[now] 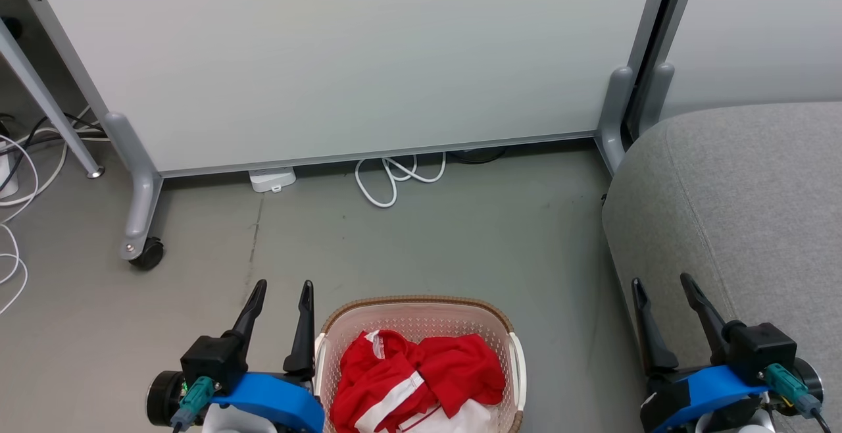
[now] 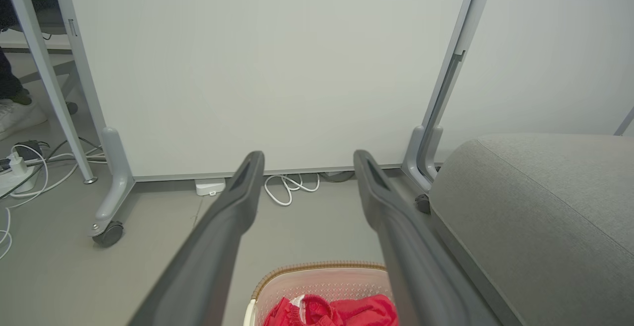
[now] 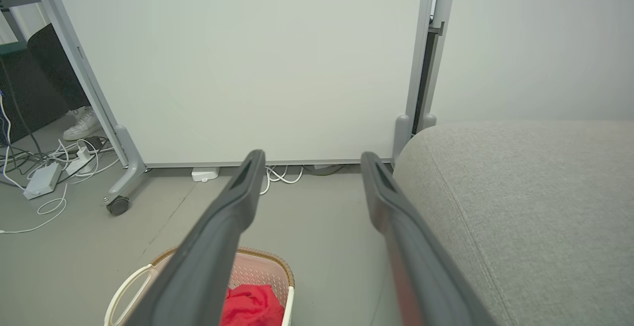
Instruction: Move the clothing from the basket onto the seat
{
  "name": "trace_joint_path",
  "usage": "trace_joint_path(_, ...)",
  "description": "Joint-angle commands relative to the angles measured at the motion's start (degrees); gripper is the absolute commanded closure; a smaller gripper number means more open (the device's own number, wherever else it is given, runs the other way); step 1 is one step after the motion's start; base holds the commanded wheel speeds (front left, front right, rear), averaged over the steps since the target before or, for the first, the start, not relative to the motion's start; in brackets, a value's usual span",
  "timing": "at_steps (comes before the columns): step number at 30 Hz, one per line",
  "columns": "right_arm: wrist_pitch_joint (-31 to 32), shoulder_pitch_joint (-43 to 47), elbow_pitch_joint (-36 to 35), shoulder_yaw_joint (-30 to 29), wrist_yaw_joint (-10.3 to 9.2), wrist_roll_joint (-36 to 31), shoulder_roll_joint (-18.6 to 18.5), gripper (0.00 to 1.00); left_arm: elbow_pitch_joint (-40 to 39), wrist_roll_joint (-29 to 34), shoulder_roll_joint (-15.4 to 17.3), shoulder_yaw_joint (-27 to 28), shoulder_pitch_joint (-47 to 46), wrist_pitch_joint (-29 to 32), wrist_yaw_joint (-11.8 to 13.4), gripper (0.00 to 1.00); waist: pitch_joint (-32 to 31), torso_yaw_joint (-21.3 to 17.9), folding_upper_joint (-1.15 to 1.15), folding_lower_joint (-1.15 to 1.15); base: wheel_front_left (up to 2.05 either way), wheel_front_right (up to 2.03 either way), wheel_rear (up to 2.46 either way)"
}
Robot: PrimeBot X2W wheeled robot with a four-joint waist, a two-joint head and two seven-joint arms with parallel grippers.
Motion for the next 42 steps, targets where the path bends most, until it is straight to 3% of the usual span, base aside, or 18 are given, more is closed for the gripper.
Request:
trace_joint_path(1,-0.2,-0.5,0.1,0.1,0.03,-0.1,-0.3,0.0,-0.1,-0.1,0.0,0.3,0.1,-0.3,0.0,0.0,0.0,0.0,0.0,0.0,0.0,0.0,0.0)
trace_joint_path(13,-0.4,-1.2,0.2,0.2,0.03,0.9,-0.3,0.0,0.5,-0.7,0.1,0.1,-1.4,-0.3,-0.3,0.0,1.7,-0.2,0.0,0.0,0.0,0.0,0.0)
trace_joint_path(20,-1.0,-3.3,-0.2,2.4,0.03,2.9,-0.3,0.0,3.0,-1.0,2.0,-0.4,-3.8,-0.3,-0.5,0.0,5.4,-4.1,0.0,0.0,0.0,0.0,0.0)
trace_joint_path(31,-2.9,-10.0,-2.2,5.6,0.03,5.7,-0.2,0.0,9.4,-1.7,7.8,0.1,-12.3,0.6,-0.4,0.0,21.2,-14.5,0.0,0.0,0.0,0.0,0.0)
trace_joint_path(42,-4.0,-19.1,-4.8,8.6,0.03,10.0,-0.1,0.0,16.6,-3.3,11.7,-5.4,-22.8,4.1,-0.4,0.0,37.4,-20.3,0.0,0.0,0.0,0.0,0.0)
